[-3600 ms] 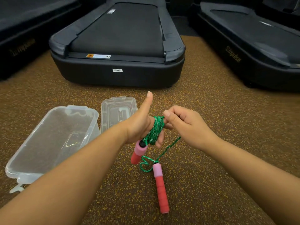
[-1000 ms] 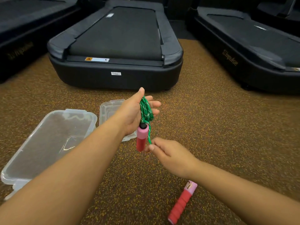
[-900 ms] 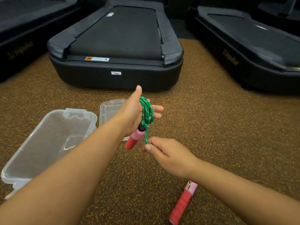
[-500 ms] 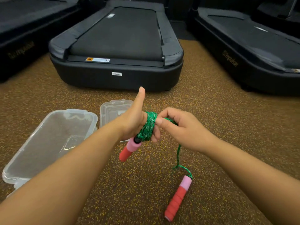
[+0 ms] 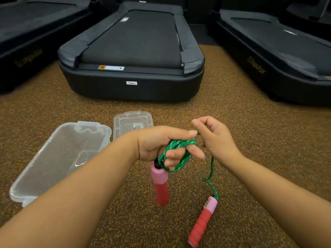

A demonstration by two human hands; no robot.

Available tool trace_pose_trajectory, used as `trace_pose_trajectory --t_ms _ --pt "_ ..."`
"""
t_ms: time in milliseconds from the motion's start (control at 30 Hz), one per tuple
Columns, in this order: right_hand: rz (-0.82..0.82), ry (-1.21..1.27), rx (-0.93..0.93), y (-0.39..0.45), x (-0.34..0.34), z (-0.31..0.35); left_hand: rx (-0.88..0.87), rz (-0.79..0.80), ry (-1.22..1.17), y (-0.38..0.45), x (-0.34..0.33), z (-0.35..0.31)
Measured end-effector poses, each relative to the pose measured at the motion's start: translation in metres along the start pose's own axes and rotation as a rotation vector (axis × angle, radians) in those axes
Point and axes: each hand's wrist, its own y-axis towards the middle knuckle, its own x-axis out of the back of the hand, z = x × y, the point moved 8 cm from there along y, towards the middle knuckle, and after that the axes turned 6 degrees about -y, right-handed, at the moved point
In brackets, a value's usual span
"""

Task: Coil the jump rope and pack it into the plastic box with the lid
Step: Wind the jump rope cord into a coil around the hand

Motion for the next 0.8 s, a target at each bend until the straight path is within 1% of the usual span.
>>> trace_pose_trajectory --t_ms 67,167,300,400,500,600,700,800 --pt "0.020 0.016 -0.034 -0.006 -0.009 -0.012 -0.064 -0.062 -0.107 0.001 0.006 -0.007" --pt "0.053 0.038 -0.132 -0.018 -0.021 -0.029 -0.163 -0.207 -0.223 0.001 0.020 -0.016" --pt "0.119 0.118 -0.232 -0.033 -0.037 -0.041 -0.274 -0.381 -0.324 -0.001 0.042 -0.024" --pt "0.184 0.100 -0.264 -0.043 -0.048 -0.045 -0.310 -0.471 -0.373 0.000 0.053 -0.026" --pt "0.236 0.063 -0.242 -0.051 -0.056 -0.045 -0.320 -0.519 -0.418 0.000 0.056 -0.027" --pt "0.315 -0.033 -0.214 -0.058 -0.064 -0.042 -0.331 -0.567 -0.436 0.001 0.058 -0.028" --pt "0.366 -0.101 -0.147 -0.062 -0.069 -0.031 -0.303 -0.613 -0.379 0.003 0.057 -0.027" --pt "0.390 -0.114 -0.114 -0.062 -0.068 -0.017 -0.266 -0.638 -0.324 0.005 0.058 -0.023"
